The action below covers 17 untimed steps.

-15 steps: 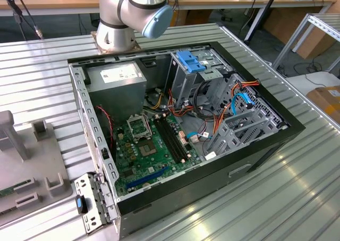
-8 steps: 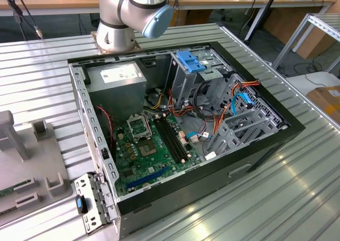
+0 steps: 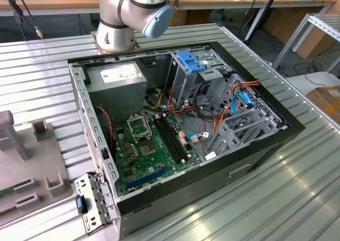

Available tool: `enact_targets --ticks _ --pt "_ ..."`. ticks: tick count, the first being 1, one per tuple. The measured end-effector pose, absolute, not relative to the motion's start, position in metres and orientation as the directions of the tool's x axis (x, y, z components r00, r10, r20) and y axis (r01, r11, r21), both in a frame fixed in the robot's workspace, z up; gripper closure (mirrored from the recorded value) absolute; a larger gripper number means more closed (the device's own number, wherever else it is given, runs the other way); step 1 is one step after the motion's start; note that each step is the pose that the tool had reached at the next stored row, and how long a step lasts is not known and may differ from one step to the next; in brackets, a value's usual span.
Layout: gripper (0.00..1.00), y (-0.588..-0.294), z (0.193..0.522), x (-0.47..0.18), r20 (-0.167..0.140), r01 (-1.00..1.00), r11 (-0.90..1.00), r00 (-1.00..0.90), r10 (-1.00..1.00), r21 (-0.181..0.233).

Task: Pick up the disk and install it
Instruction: 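Pick up the disk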

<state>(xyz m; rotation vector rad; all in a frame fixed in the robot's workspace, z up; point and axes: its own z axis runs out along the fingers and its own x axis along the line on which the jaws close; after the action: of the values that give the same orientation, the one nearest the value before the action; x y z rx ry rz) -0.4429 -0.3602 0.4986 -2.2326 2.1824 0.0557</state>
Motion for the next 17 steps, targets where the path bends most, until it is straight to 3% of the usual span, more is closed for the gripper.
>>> enact_targets --ticks 17 --pt "0.64 -0.360 0.499 -0.430 -0.039 -1.000 -0.023 0.022 -0.999 0.011"
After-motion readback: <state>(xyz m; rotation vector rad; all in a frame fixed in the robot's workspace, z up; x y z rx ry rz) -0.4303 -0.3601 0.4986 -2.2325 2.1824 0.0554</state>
